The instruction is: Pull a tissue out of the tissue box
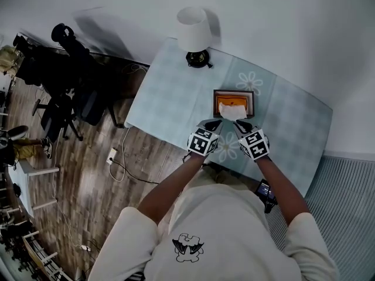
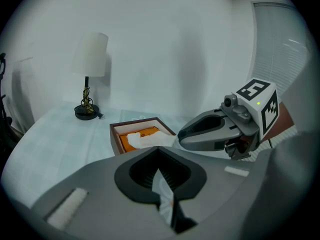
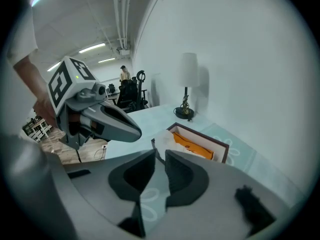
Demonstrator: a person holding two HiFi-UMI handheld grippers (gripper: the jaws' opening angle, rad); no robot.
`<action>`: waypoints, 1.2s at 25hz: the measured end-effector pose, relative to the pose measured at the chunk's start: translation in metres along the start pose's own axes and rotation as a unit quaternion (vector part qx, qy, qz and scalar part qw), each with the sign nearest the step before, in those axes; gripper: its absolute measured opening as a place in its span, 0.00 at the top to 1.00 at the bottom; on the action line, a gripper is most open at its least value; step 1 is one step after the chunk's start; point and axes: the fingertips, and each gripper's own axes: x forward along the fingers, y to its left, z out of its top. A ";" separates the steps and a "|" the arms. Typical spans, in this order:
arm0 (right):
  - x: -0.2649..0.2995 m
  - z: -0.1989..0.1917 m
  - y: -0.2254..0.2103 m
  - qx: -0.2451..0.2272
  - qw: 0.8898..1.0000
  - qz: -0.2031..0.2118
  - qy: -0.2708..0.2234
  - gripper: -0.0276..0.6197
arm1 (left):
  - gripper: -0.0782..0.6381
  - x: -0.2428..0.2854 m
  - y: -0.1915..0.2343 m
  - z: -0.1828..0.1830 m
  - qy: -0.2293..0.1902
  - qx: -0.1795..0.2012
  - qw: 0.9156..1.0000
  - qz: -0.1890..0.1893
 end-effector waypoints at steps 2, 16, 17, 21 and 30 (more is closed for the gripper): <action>0.007 0.001 0.001 -0.004 1.000 0.004 0.005 0.82 | 0.88 0.004 0.001 -0.003 0.006 -0.001 1.000 -0.001; 0.052 -0.034 -0.013 -0.142 0.976 -0.066 0.150 0.81 | 0.88 0.009 0.006 -0.016 0.025 -0.014 1.000 0.004; 0.052 -0.035 -0.015 -0.138 0.976 -0.071 0.151 0.93 | 0.88 0.008 0.006 -0.016 0.025 -0.015 1.000 0.003; 0.046 -0.032 -0.015 -0.121 0.980 -0.081 0.138 0.94 | 0.88 0.004 0.003 -0.013 0.017 -0.017 1.000 0.000; 0.023 -0.013 -0.007 -0.079 0.989 -0.076 0.098 0.94 | 0.88 -0.006 -0.002 -0.002 0.002 0.004 1.000 0.000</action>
